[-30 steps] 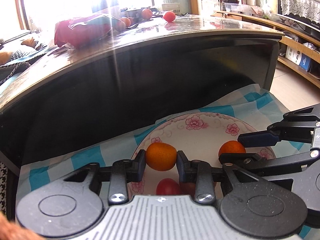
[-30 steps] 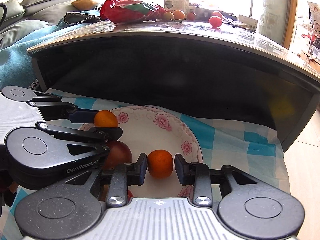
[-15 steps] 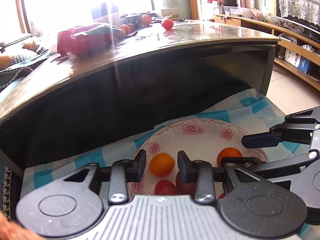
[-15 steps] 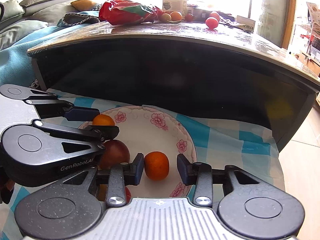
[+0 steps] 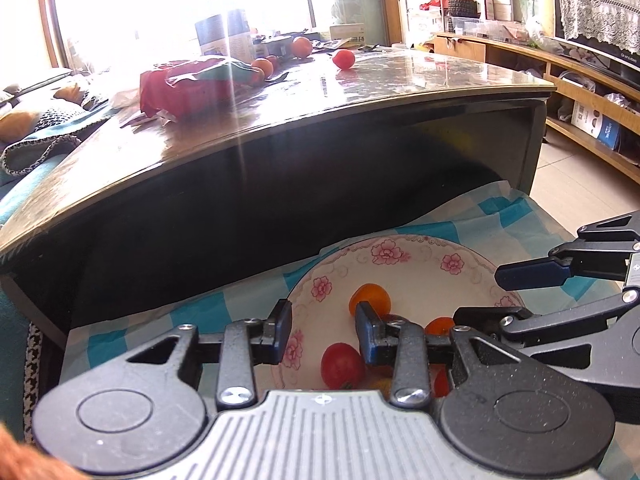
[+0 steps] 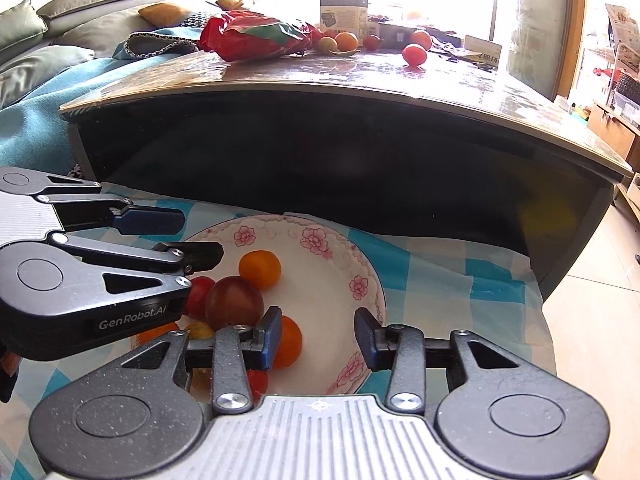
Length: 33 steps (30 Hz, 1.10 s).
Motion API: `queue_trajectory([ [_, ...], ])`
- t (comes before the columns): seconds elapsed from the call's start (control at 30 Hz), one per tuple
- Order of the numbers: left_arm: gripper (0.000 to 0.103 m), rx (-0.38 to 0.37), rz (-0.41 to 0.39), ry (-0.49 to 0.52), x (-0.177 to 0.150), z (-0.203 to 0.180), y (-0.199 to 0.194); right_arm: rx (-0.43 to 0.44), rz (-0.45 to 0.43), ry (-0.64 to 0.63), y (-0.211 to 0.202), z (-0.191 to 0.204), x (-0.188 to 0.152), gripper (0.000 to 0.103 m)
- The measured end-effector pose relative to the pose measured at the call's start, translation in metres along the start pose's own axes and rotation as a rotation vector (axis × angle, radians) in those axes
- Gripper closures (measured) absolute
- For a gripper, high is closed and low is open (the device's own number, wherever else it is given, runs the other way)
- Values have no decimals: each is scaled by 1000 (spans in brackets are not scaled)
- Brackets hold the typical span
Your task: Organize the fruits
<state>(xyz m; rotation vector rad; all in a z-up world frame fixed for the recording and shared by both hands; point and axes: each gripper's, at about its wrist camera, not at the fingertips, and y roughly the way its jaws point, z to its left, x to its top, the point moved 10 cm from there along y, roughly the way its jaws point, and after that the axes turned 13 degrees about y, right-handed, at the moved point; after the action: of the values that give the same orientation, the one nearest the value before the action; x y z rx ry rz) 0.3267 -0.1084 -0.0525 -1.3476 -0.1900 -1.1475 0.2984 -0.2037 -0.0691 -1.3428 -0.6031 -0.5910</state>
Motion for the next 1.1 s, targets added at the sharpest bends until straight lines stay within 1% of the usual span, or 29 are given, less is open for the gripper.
queue_trajectory([
  [0.27,57,-6,-14,-20,-4,0,-14,-6,-5,1,-5,3,1,70],
  [0.37,51,-8,-20,-24,-7,-1,-22,-8,-10,-1,-10,5,1,69],
  [0.63,48,10,-23,-51,-15,5,-41,-26,-15,6,-25,8,-2,69],
  [0.7,46,14,-21,-55,-16,5,-45,-29,-18,5,-30,9,-3,69],
  [0.93,43,16,-22,-58,-18,0,-54,-41,-28,15,-45,7,-5,68],
  [1.1,36,35,-23,-44,-19,-7,-60,-52,-24,25,-51,3,-10,68],
])
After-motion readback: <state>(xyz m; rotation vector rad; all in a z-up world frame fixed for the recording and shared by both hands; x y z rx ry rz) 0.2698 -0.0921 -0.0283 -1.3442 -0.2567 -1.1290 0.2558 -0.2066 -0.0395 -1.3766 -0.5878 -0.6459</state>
